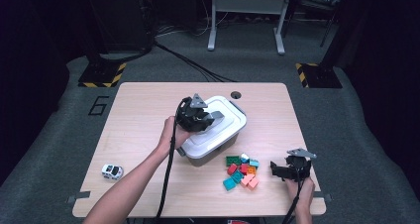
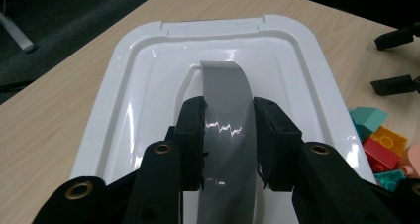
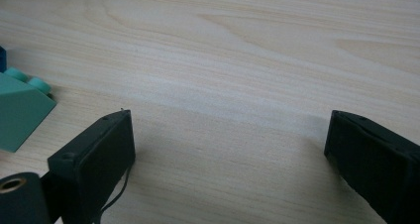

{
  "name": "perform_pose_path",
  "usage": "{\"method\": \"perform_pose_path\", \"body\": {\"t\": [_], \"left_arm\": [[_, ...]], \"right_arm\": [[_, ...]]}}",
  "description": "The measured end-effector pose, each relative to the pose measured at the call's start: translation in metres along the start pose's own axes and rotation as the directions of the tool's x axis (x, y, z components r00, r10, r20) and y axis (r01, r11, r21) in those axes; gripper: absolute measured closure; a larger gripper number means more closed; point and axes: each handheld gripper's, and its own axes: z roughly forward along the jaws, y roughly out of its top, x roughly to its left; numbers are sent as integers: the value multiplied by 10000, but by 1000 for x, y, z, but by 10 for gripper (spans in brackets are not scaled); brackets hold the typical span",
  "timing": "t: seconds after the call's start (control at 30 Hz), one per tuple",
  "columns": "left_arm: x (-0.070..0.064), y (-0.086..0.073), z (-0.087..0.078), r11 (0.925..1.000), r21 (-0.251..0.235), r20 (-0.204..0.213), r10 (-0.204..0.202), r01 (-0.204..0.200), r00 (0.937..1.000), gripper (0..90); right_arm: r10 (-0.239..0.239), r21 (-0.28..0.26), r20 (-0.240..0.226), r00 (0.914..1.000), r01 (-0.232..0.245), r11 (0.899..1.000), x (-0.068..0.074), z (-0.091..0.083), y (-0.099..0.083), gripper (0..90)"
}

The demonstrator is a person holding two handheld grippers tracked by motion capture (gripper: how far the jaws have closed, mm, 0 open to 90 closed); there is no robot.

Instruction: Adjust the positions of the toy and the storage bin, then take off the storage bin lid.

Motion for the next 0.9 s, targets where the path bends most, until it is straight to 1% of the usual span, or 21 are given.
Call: {"method": "perform_pose_path", "body": {"t": [0.03, 0.07, 0.1, 0.2, 0.47, 0.53, 0.6, 0.63, 0.7, 0.77, 0.8, 0.9], "left_arm": [[0, 0, -1, 10000, 43, -17, 55, -55, 10000, 666], [-1, -1, -2, 10000, 42, -13, -50, 50, 10000, 666], [-1, -1, -2, 10000, 52, -8, -60, 60, 10000, 666], [-3, -2, -4, 9996, 79, 1, -256, 256, 9997, 666], [-5, -3, -6, 9997, 116, -98, -192, 193, 9998, 666], [-5, -3, -7, 9998, 156, -148, -119, 121, 9998, 666], [-6, -3, -7, 9998, 100, -173, -149, 150, 9997, 666], [-5, -2, -8, 10000, 62, -223, -47, 48, 9997, 666], [-6, -1, -10, 9999, -8, -251, -121, 120, 9996, 666], [-5, 1, -12, 10000, -54, -304, -71, 69, 9995, 666], [-5, 2, -13, 10000, -3, -270, -36, 36, 9996, 666], [-4, 4, -16, 9999, -112, -320, -58, 54, 9995, 666]], "right_arm": [[5, 4, 2, 10000, -5, 10000, 0, 0, 0, 47], [9, 6, 5, 10000, -9, 10000, 0, 0, 0, 47], [-5, 0, 11, 10000, 5, 10000, 0, 0, 0, 47], [-5, -4, 17, 10000, 5, 10000, 0, 0, 0, 47], [-21, -14, 36, 10000, 21, 10000, 0, 0, 0, 49], [-16, -13, 39, 10000, 16, 10000, 0, 0, 0, 49], [-23, -12, 38, 10000, 23, 10000, 0, 0, 0, 49], [-22, -14, 36, 10000, 22, 10000, 0, 0, 0, 49], [-24, -18, 42, 10000, 24, 10000, 0, 0, 0, 49], [-23, -14, 37, 10000, 23, 10000, 0, 0, 0, 49], [-27, -13, 35, 10000, 27, 10000, 0, 0, 0, 49], [-28, -17, 38, 10000, 28, 10000, 0, 0, 0, 49]]}}
